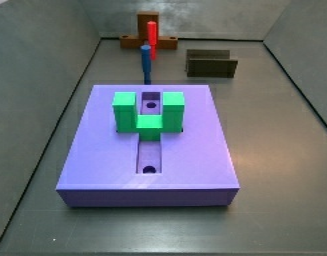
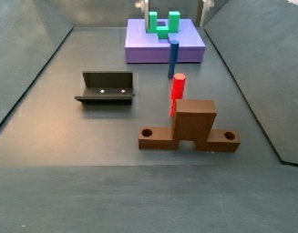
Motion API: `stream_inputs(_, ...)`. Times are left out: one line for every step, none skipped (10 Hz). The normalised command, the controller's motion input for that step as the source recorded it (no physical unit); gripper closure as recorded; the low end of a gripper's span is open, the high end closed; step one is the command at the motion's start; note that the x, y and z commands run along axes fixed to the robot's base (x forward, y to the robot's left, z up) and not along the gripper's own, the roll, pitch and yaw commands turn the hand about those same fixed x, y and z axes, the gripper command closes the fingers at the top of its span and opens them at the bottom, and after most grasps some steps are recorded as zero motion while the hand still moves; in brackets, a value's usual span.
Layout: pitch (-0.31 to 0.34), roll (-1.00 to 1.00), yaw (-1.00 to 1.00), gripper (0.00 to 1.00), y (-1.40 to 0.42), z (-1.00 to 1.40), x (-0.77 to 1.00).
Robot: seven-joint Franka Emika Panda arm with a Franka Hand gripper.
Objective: Pick up the brown object. Move up. Move to above the board. Insert the brown object.
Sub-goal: Pick up the brown object.
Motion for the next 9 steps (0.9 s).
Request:
stream_inputs(0.06,0.11,-0.27,0.0,0.67,-0.37,0.0)
stream_inputs(0.036,0.09,-0.27,0.0,0.68,-0.37,-0.04)
stream_inputs(0.027,0.06,-0.24,0.0,0.72,-0.37,-0.06)
stream_inputs(0.016,0.02,-0.23,0.0,0.75,-0.31,-0.07)
stream_inputs(0.019,0.0,-0.22,0.0,0.76,-0.2,-0.09)
stream_inputs(0.033,0.0,-0.22,0.0,0.76,-0.02,-0.09)
stream_inputs(0.0,-0.03,-0.24,0.0,0.66,-0.13,-0.03)
stream_inputs(0.0,-0.07,-0.25,0.0,0.65,-0.22,0.0)
stream_inputs(-0.011,-0.06,-0.18,0.0,0.46,-0.22,0.0)
